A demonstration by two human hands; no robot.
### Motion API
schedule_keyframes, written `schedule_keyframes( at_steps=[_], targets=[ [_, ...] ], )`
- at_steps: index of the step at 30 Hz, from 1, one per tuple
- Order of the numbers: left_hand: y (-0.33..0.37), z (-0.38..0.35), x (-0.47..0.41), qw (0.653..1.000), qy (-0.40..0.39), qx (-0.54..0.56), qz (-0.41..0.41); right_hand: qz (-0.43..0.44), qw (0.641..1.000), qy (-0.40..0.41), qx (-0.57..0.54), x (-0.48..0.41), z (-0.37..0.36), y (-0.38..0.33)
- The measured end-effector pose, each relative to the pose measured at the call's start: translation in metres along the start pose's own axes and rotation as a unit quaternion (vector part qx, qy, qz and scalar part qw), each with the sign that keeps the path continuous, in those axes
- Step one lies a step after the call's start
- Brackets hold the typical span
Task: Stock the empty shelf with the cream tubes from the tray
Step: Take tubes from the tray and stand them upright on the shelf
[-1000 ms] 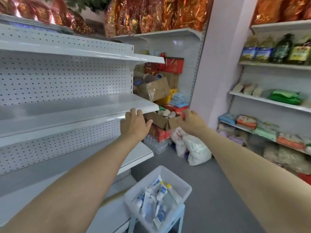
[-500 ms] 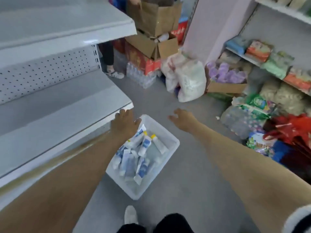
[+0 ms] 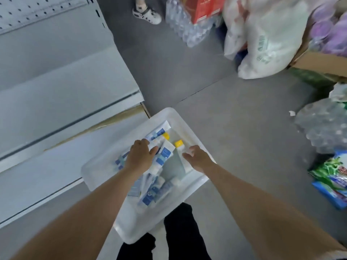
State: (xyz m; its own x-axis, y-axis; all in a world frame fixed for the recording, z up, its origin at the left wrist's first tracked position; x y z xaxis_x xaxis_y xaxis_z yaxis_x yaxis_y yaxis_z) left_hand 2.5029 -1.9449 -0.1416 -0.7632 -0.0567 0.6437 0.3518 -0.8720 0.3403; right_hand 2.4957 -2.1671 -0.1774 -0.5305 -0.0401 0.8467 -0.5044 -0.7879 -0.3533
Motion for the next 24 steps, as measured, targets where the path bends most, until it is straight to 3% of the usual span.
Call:
schedule_keyframes(
  at_steps=[8, 12, 19, 24],
  targets=[
    [-0.015, -0.043, -0.087, 0.998, 0.003, 0.043, 0.051, -0.001, 0.992, 0.014, -0.127, -0.076, -0.033, 0.012],
    [-0.031, -0.053, -0.087, 0.997, 0.016, 0.043, 0.060, -0.025, 0.989, 0.031, -0.139, -0.092, -0.050, 0.018],
    [-0.045, -0.078, -0.084, 0.992, -0.037, 0.106, 0.065, -0.059, 0.983, 0.037, -0.171, -0.105, -0.057, 0.028],
    [-0.046, -0.068, -0.083, 0.995, -0.058, 0.055, 0.063, -0.043, 0.985, 0.028, -0.167, -0.100, -0.048, 0.021]
  ],
)
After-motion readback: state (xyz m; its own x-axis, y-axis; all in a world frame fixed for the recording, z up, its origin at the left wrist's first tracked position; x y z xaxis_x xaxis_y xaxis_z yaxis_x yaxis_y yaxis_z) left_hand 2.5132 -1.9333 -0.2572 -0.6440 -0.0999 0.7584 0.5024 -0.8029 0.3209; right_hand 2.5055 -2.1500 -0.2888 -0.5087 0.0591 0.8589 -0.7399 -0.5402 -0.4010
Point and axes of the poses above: each hand's wrist, its own x-axis away from the middle knuckle, its own z-axis out of the back of the hand, y = z × x, the point moved 5 cm from there along -x, towards the middle knuckle, and after that the axes turned 6 degrees about -y, right-handed, at the moved point
